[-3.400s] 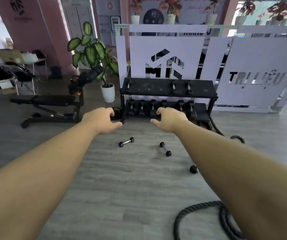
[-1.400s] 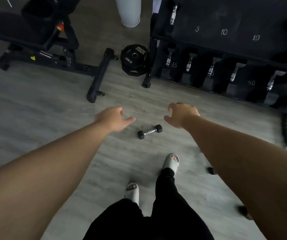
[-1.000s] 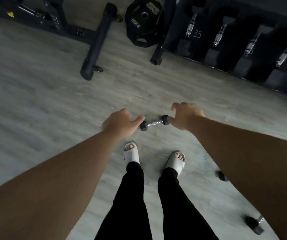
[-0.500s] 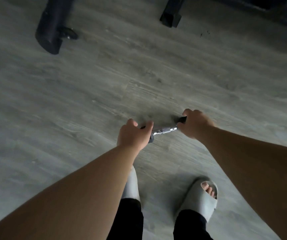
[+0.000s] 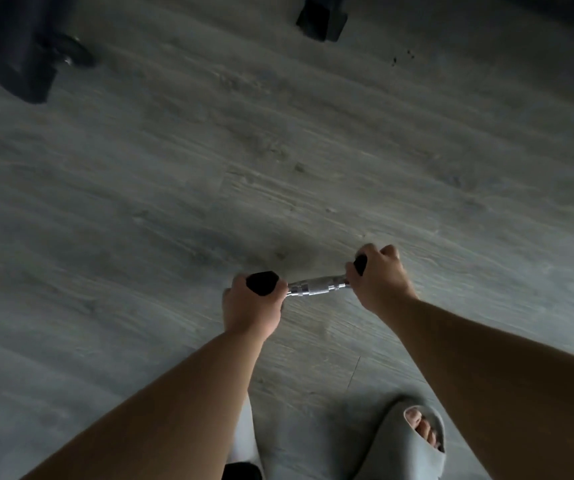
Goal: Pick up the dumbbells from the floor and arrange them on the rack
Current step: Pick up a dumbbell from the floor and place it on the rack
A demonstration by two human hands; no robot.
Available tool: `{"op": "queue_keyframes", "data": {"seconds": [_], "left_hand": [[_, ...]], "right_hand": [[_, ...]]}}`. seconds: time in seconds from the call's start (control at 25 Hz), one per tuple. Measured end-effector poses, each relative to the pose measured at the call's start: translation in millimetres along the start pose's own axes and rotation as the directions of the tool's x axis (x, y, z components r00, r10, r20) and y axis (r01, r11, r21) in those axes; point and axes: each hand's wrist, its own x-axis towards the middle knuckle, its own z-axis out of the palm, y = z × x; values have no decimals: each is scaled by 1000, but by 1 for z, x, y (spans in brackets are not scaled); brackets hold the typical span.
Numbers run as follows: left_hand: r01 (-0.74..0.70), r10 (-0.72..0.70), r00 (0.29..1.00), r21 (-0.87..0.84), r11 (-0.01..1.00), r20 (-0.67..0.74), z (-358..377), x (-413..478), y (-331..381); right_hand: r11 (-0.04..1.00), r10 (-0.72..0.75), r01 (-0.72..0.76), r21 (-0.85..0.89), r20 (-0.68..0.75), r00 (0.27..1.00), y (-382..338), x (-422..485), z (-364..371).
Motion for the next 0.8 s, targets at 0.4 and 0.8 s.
{"op": "queue_keyframes", "data": {"seconds": [0.4,0.8], "left_hand": [[-409,404,905,-8,913,-137,-220,-142,224],[-855,862,503,179,487,55,-409,-377,476]], "right_hand": [[864,92,55,501,-264,960,-108,-143,-236],[516,383,54,855,-287,878,-181,-346,-480]]}}
